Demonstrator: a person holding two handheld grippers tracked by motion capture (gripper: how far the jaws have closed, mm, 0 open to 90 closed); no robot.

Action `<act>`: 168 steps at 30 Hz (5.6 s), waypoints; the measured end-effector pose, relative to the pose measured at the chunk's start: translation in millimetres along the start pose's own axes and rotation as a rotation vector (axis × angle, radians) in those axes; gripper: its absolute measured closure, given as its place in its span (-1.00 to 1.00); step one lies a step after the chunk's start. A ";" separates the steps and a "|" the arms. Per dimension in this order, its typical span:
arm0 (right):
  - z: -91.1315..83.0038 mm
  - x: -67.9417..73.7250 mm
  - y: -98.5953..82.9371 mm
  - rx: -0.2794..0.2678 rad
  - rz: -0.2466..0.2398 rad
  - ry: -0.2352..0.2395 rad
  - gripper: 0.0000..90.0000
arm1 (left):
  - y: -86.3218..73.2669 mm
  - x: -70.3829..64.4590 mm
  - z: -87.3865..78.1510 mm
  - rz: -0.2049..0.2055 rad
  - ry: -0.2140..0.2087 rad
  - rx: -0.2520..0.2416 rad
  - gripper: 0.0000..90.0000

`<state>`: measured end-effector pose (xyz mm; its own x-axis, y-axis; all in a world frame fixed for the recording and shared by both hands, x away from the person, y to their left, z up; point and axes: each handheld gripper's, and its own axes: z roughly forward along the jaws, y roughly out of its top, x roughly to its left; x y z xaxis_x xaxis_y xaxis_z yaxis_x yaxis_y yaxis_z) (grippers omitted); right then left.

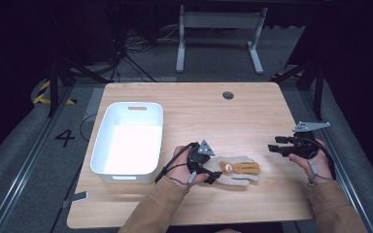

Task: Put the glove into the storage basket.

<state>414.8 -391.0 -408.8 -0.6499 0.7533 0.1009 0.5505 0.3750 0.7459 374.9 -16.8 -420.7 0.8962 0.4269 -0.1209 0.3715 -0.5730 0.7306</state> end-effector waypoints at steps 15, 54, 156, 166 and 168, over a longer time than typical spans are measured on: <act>-1.9 0.9 1.3 -0.025 0.005 0.050 -0.08 | -5.3 6.1 20.6 0.059 -0.040 -0.055 -0.54; 1.8 5.2 2.0 -0.013 -0.005 0.063 -0.10 | -17.7 6.2 53.9 0.159 -0.067 0.025 -0.66; -2.3 -2.7 -0.9 -0.010 0.035 0.075 -0.07 | 37.4 -1.9 12.4 0.031 -0.063 0.148 0.58; -1.8 -2.7 -0.8 -0.006 0.035 0.071 -0.07 | 41.4 2.0 0.0 0.003 -0.054 0.146 0.58; -1.3 -2.5 -0.7 -0.004 0.032 0.068 -0.07 | 42.4 2.9 -3.4 0.000 -0.048 0.140 0.58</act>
<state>415.4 -393.9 -408.7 -0.6661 0.7263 0.1694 0.5699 0.3492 0.7438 392.5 -37.4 -387.9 0.9054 0.3952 -0.1553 0.3989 -0.6662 0.6301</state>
